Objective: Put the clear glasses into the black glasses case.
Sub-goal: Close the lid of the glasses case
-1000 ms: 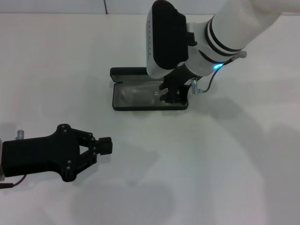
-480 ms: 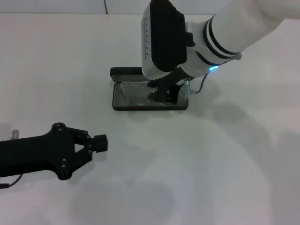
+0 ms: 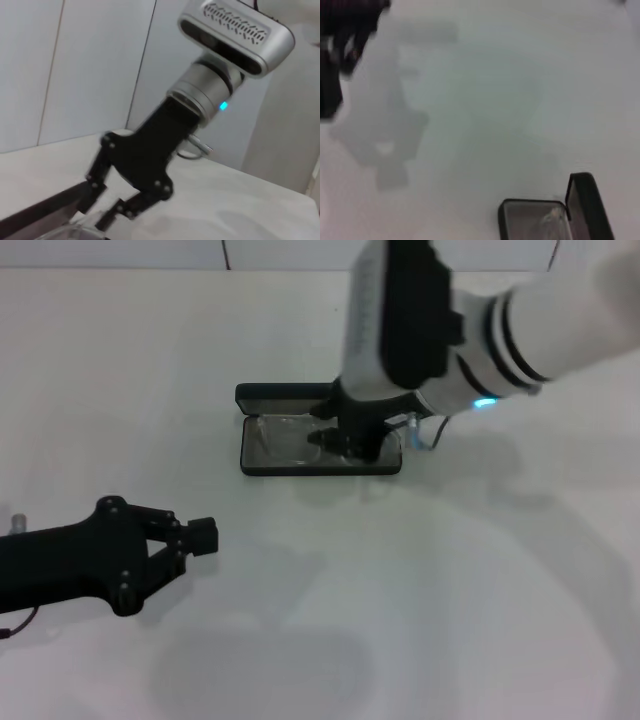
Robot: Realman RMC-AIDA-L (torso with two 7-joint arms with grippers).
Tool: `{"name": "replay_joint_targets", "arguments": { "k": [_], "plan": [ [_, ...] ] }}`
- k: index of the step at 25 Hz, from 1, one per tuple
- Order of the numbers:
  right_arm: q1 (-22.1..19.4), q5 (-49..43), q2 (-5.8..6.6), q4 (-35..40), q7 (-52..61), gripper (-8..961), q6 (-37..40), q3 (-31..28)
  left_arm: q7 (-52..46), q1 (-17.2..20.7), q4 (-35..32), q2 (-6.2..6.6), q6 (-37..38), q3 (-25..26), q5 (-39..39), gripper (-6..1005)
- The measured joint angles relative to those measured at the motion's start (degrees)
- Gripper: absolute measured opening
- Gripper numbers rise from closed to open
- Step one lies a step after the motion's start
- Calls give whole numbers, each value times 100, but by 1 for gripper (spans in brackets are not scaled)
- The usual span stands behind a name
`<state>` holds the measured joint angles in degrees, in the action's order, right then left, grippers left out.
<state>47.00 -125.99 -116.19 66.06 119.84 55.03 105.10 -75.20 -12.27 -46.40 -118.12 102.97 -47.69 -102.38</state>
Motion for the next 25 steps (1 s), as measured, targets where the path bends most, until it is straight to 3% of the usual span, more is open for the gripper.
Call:
{"name": "replay_joint_targets", "arguments": {
  "k": [4, 7, 10, 12, 14, 17, 21, 25],
  "plan": [
    [-875, 1206, 8, 181, -763, 185, -303, -399, 70, 37, -1, -11, 32, 330, 8, 65],
    [-1456, 2936, 26, -156, -1850, 176, -4, -1025, 152, 66, 3, -31, 90, 476, 27, 65],
    [-1587, 4506, 38, -1174, -2893, 167, 968, -1908, 190, 82, 6, -39, 99, 494, 41, 65],
    [-1521, 5036, 53, -1928, -3330, 161, 1572, -2453, 208, 75, 18, -50, 99, 497, 43, 65],
    [-1370, 5179, 79, -2703, -3532, 155, 1897, -2937, 230, 59, 34, -63, 99, 496, 44, 65],
    [-1180, 5124, 130, -3402, -3705, 146, 1970, -3131, 277, 54, 45, -66, 97, 498, 44, 65],
    [-1202, 4848, 126, -3602, -3763, 134, 1865, -3173, 285, 59, 52, -77, 89, 498, 44, 66],
    [-1421, 4762, 113, -3646, -3767, 24, 1644, -3197, 286, 80, 54, -98, 85, 531, 45, 66]
  ]
}}
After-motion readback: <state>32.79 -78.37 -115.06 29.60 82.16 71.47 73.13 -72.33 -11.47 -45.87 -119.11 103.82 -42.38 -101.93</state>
